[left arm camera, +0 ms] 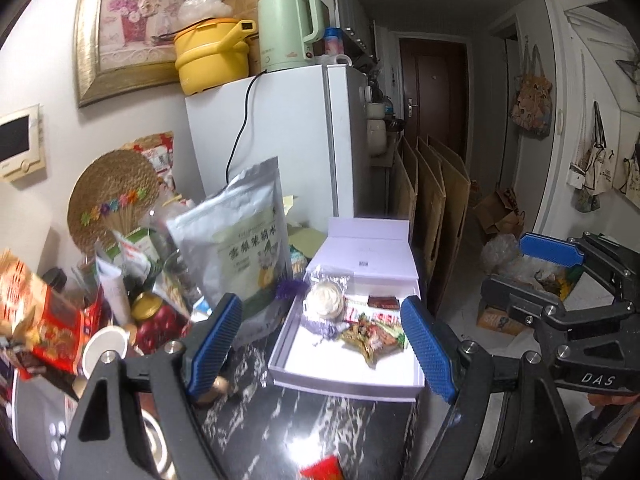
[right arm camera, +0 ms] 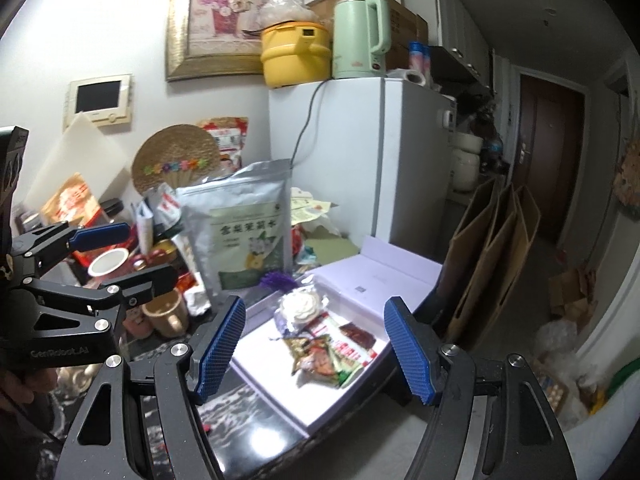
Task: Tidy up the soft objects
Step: 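Move both tools back from the box toward the counter, then move the right tool down over the red candy packet on the counter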
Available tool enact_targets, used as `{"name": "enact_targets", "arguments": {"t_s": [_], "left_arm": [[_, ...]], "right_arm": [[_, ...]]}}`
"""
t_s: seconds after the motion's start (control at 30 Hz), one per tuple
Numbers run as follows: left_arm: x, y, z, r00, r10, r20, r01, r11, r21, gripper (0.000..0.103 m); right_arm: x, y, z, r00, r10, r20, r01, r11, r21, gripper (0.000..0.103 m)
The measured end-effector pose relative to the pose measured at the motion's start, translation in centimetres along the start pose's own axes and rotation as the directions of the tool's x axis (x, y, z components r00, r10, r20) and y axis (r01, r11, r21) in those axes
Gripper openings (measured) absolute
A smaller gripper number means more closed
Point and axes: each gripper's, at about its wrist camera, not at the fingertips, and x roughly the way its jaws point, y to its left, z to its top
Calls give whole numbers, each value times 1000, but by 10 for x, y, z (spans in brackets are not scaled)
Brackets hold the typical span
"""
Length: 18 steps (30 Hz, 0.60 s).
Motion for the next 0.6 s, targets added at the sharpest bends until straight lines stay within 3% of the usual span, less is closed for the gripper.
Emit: {"name": "enact_targets", "arguments": {"t_s": [0.17, 0.6], "left_arm": [[-15, -4, -25, 1000, 22, -1, -22, 1000, 3, 82], [-17, 2, -94, 994, 26, -102, -35, 995, -92, 82]], "right_arm": [[-10, 15, -20, 1000, 9, -3, -9, 1000, -21, 73], [-8, 40, -81, 994, 70, -80, -72, 997, -14, 72]]}}
